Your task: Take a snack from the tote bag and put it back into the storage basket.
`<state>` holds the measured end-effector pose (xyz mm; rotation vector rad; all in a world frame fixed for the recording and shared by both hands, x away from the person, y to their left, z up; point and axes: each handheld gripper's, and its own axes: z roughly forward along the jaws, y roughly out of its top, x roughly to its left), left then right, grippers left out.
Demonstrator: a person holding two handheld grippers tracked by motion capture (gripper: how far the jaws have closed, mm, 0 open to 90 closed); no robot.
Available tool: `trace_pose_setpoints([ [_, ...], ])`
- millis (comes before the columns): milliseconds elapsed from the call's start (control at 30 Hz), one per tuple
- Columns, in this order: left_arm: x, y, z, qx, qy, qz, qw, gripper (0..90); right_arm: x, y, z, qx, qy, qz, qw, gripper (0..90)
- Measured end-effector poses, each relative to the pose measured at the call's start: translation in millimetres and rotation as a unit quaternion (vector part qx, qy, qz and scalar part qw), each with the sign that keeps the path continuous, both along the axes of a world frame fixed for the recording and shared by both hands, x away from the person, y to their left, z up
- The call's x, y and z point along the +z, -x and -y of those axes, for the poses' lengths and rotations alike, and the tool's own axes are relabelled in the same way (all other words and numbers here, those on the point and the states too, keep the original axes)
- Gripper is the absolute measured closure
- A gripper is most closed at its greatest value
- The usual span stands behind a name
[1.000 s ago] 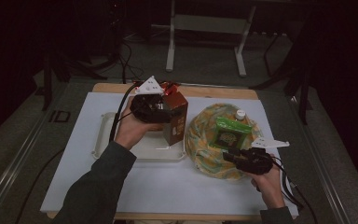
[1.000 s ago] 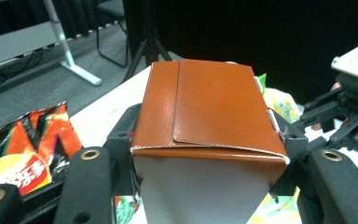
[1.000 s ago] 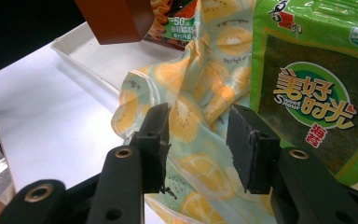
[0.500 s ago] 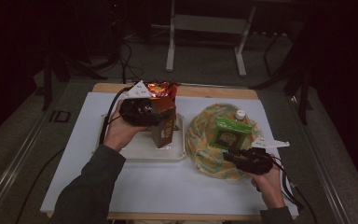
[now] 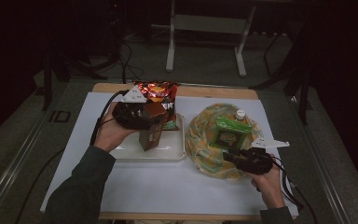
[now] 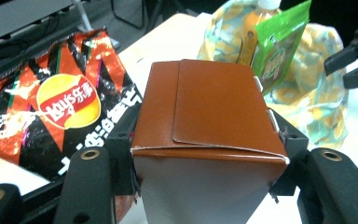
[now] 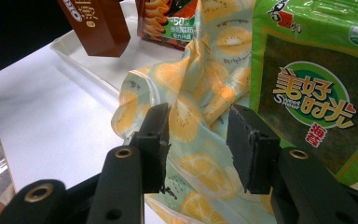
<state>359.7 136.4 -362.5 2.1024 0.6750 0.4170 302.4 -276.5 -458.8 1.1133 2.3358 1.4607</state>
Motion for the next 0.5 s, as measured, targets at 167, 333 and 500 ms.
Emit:
trace_pose_setpoints([
  [167, -7.5, -1.0, 2.4, -0.013, -0.022, -0.013, 0.9996, 41.9, -0.5, -0.2, -0.2, 0.0, 0.0, -0.001, 1.0, 58.8],
  [333, -19.6, -2.7, 9.8, -0.023, -0.041, -0.029, 0.9984, 41.9, -1.0, -0.5, -1.0, 0.001, 0.0, -0.002, 1.0, 58.8],
  [500, -27.7, -6.0, 18.3, -0.026, -0.044, -0.036, 0.998, 41.5, -1.6, -0.6, -1.3, 0.0, 0.0, -0.004, 1.0, 58.8],
])
